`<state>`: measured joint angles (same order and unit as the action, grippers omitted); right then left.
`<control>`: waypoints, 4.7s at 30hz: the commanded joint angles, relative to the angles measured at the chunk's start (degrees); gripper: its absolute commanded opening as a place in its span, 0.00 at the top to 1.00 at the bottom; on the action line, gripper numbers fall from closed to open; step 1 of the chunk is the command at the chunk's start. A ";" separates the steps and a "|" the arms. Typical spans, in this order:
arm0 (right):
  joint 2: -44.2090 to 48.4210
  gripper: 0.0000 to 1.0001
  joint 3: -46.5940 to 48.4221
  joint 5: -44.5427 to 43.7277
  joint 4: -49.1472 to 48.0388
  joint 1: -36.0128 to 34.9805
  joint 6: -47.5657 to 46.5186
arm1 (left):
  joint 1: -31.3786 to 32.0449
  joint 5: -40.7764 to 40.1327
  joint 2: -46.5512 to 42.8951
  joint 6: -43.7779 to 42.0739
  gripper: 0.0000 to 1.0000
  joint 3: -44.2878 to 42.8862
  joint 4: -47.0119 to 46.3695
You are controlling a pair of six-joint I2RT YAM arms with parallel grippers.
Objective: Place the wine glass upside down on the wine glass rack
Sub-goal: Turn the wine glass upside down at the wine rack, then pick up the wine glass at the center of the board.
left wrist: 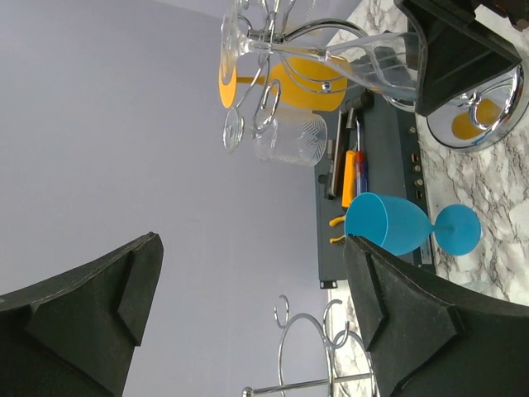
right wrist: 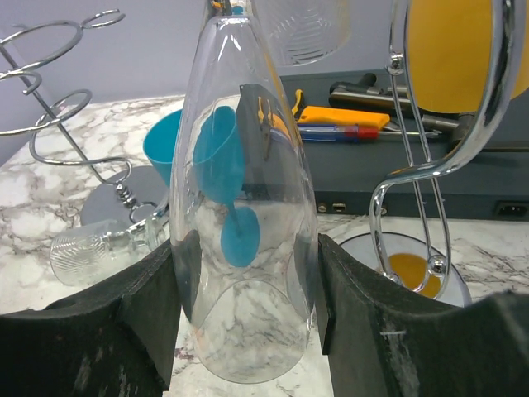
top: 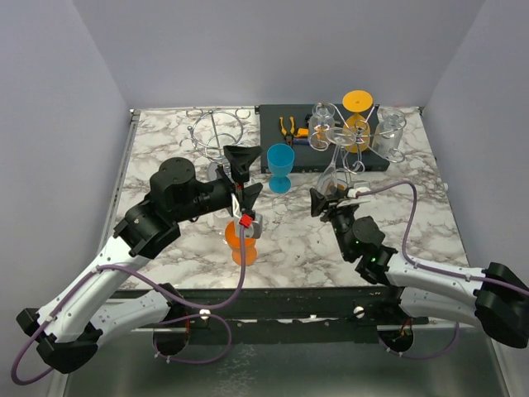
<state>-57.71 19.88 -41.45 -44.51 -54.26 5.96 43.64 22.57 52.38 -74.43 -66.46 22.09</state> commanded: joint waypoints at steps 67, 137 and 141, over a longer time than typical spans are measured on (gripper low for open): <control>-8.16 0.90 -0.36 16.93 -11.43 6.97 -3.59 | 0.42 -2.50 -0.85 -0.73 0.01 2.49 -2.13; -38.66 0.04 16.99 9.74 5.07 -14.71 10.80 | -14.80 -18.40 2.42 52.48 0.09 3.81 17.54; -41.50 0.04 17.45 11.00 4.44 -14.57 11.00 | -15.29 -18.79 3.07 54.40 0.10 4.79 18.25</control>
<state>-96.68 36.16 -32.45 -36.05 -69.14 17.06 29.10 3.29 55.59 -22.65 -62.96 38.94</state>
